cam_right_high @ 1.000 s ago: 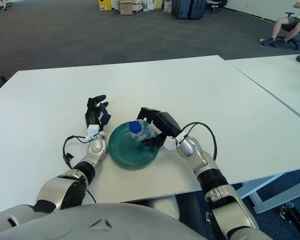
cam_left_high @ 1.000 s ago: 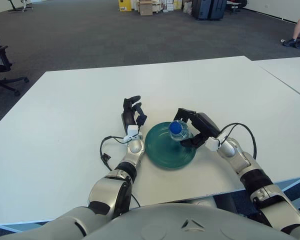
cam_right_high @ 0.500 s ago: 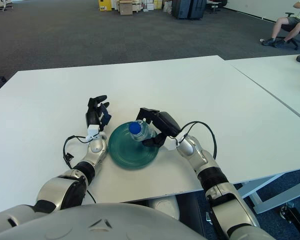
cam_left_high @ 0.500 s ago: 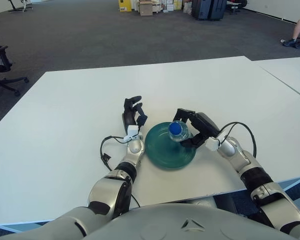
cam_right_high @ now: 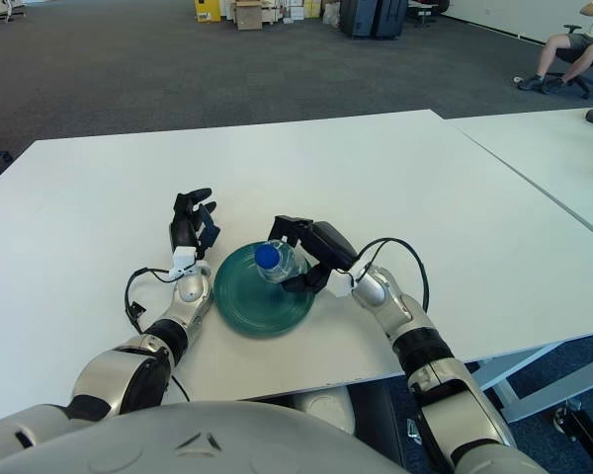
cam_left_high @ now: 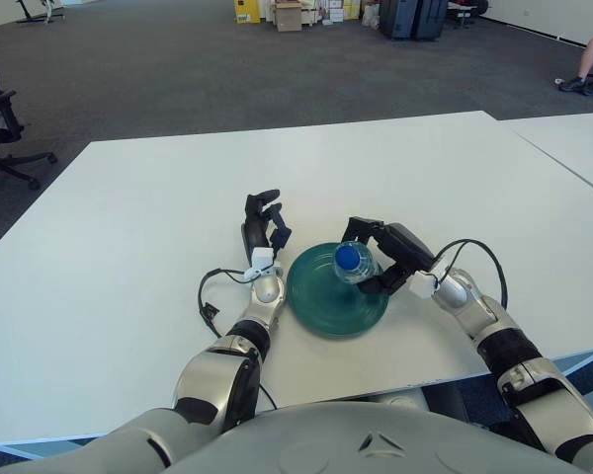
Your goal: Put the bottle into the plate.
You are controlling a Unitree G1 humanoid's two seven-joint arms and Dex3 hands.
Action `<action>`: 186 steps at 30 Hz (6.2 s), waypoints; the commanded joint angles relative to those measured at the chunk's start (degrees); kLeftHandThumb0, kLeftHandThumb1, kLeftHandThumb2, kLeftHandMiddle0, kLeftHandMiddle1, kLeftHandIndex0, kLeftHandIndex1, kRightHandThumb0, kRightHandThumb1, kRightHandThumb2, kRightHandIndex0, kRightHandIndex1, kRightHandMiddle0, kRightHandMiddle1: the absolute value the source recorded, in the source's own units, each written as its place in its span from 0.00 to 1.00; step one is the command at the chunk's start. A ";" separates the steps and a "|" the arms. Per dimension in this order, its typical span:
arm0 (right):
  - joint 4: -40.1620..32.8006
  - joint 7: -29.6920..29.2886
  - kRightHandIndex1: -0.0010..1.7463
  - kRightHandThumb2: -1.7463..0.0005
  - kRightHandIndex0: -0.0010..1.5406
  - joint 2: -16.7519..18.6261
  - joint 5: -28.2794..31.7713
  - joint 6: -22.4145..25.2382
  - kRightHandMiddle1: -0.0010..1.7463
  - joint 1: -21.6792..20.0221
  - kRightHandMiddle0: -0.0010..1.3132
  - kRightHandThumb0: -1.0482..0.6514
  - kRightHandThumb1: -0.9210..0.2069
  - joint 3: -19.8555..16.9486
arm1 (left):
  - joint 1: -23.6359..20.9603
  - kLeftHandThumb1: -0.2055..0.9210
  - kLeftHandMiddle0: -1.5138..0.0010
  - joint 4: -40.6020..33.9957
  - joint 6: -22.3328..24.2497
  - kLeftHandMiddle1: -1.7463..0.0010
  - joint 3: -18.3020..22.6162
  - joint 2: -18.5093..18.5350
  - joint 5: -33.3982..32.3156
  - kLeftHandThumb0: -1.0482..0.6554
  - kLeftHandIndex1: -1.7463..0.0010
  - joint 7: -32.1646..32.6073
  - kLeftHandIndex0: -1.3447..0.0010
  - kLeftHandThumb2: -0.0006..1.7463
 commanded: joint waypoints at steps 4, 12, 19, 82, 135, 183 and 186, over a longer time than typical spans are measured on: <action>-0.02 0.86 1.00 0.34 0.66 -1.86 -3.54 -1.29 1.00 -0.75 0.48 0.42 0.43 1.22 | 1.33 1.00 0.64 1.60 -0.26 0.61 -0.34 0.17 0.79 0.22 0.32 0.58 0.68 0.52; -0.80 -2.79 1.00 0.41 0.50 -2.94 -8.10 -3.62 1.00 -2.73 0.34 0.37 0.35 0.75 | 1.06 1.00 0.64 1.88 0.08 0.62 -0.20 -0.11 0.71 0.23 0.32 0.87 0.68 0.52; -1.98 -5.14 1.00 0.48 0.37 -4.20 -12.33 -4.42 1.00 -3.69 0.29 0.38 0.25 0.65 | 0.74 1.00 0.64 2.27 0.53 0.62 -0.05 -0.24 0.40 0.24 0.32 0.73 0.68 0.52; -14.55 5.49 0.00 0.62 0.00 -7.92 -7.44 7.60 0.00 -4.74 0.00 0.00 0.00 -1.57 | 1.07 1.00 0.68 2.25 -0.16 0.61 0.07 1.15 0.78 0.22 0.32 -0.02 0.69 0.52; 19.47 5.27 0.03 0.50 0.13 21.99 38.71 17.11 0.28 -4.17 0.00 0.16 0.00 -30.75 | 2.28 1.00 0.62 -0.38 -1.10 0.60 2.10 2.76 -2.38 0.24 0.27 -5.84 0.63 0.50; 13.81 -2.63 0.02 0.55 0.23 15.51 21.01 29.35 0.43 0.78 0.00 0.25 0.00 -20.88 | 2.69 1.00 0.66 -4.74 -0.28 0.63 1.94 2.18 -3.49 0.24 0.29 -9.01 0.73 0.48; 13.45 -2.82 0.02 0.56 0.24 15.63 21.25 30.02 0.43 0.89 0.00 0.25 0.00 -20.93 | 2.72 1.00 0.66 -4.85 -0.40 0.63 1.82 2.19 -3.26 0.24 0.29 -8.74 0.73 0.48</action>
